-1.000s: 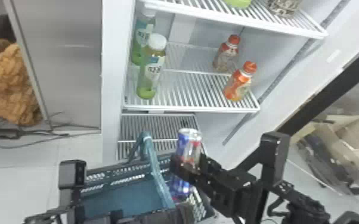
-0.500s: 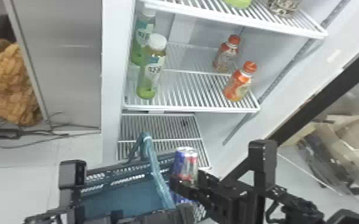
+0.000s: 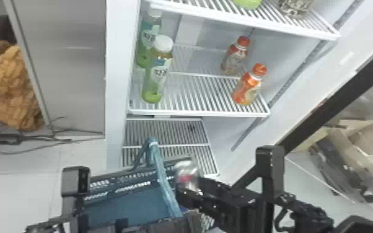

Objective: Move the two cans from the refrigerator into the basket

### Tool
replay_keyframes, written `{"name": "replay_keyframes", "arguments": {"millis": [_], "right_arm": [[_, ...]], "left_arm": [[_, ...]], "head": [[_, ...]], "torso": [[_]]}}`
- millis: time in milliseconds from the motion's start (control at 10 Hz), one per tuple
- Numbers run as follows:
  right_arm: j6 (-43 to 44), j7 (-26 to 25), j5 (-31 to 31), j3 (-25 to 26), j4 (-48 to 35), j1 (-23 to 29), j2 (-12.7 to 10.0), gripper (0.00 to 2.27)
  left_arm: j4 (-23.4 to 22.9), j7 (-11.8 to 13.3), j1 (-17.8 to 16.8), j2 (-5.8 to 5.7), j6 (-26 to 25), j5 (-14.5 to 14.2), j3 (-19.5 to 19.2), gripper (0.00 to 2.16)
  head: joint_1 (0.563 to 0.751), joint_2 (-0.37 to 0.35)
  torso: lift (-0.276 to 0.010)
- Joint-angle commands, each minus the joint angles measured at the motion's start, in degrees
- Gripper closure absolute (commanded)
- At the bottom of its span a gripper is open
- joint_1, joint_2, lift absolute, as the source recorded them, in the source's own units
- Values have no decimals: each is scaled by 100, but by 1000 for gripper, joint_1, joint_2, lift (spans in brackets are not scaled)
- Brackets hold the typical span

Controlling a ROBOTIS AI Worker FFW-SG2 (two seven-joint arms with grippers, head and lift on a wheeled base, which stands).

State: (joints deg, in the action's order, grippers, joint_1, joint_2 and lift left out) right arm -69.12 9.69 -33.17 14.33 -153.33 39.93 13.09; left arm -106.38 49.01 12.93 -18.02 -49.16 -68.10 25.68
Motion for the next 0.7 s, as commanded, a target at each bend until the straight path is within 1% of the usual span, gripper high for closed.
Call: {"name": "replay_keyframes", "arguments": {"millis": [0, 200, 600], "right_arm": [[162, 33, -8, 18, 41, 0, -17, 515], [402, 42, 4, 53, 55, 14, -34, 515], [1709, 42, 232, 53, -16, 155, -96, 515]], "left_arm": [[0, 4, 0, 0, -6, 0, -8, 1159], [0, 4, 0, 0, -6, 0, -8, 1159], [0, 4, 0, 0, -6, 0, -20, 1159]], "head": [[695, -350], [695, -350], [695, -350]], "torso": [[-276], [-276], [-276]]}}
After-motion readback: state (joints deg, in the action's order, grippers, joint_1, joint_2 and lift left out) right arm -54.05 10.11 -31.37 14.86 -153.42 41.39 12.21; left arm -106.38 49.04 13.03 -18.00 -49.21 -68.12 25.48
